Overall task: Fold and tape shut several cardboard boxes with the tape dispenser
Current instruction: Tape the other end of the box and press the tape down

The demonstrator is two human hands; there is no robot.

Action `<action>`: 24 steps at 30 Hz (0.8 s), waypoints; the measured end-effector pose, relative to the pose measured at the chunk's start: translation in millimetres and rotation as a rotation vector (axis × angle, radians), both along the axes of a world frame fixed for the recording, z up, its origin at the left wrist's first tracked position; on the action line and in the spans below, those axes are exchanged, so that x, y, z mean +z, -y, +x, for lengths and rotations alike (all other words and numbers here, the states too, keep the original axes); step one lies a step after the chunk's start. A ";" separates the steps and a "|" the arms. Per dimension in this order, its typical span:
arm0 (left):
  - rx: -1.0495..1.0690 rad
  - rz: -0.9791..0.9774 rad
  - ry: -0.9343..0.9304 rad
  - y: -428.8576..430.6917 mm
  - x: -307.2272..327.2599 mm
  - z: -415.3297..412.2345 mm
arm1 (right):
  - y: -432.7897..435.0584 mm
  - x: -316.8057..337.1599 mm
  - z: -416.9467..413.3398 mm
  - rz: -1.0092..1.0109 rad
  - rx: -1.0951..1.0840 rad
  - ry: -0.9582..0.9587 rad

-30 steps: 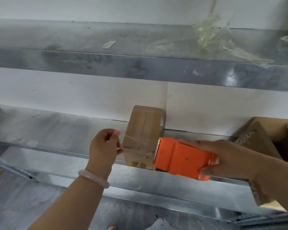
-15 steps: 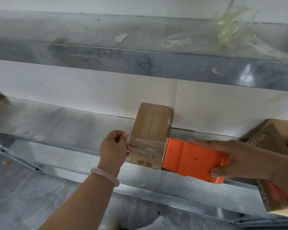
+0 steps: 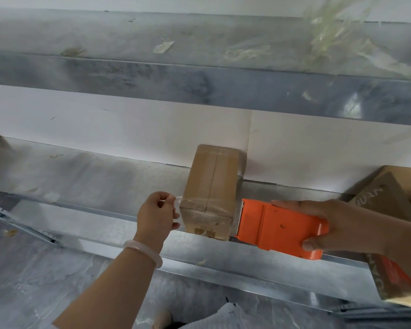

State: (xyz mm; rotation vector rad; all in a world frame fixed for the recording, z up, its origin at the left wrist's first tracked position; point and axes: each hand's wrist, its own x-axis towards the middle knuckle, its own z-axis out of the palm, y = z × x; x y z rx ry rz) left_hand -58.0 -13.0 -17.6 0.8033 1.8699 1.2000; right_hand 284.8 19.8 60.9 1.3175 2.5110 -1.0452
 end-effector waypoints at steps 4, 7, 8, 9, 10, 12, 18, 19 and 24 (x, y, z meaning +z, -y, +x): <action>-0.058 -0.037 -0.030 -0.2 -4.7 9.5 | -3.2 -13.9 -4.6 -0.033 -0.025 -0.029; -0.092 -0.053 -0.091 -0.5 -6.1 9.6 | -4.3 -21.5 -5.2 -0.044 -0.040 -0.069; -0.100 -0.066 -0.103 -1.6 -5.6 8.7 | -4.2 -22.8 -5.4 -0.046 -0.042 -0.076; -0.106 -0.084 -0.103 -2.7 -5.0 7.2 | -3.9 -23.5 -5.8 -0.046 -0.039 -0.081; -0.111 -0.109 -0.078 -3.8 -4.4 4.6 | -4.0 -24.3 -6.1 -0.043 -0.034 -0.084; -0.122 -0.208 0.055 -5.1 -4.7 -4.0 | -4.4 -25.1 -6.1 -0.039 -0.032 -0.088; -0.018 0.066 -0.324 -3.5 0.0 -19.3 | -2.1 -27.0 -6.8 -0.037 -0.043 -0.099; -0.066 0.240 -0.482 -4.4 10.5 -12.4 | -2.4 -27.8 -7.1 -0.036 -0.044 -0.103; -0.802 0.402 -1.110 -29.6 30.6 36.3 | -1.4 -23.5 -10.2 -0.017 -0.037 -0.104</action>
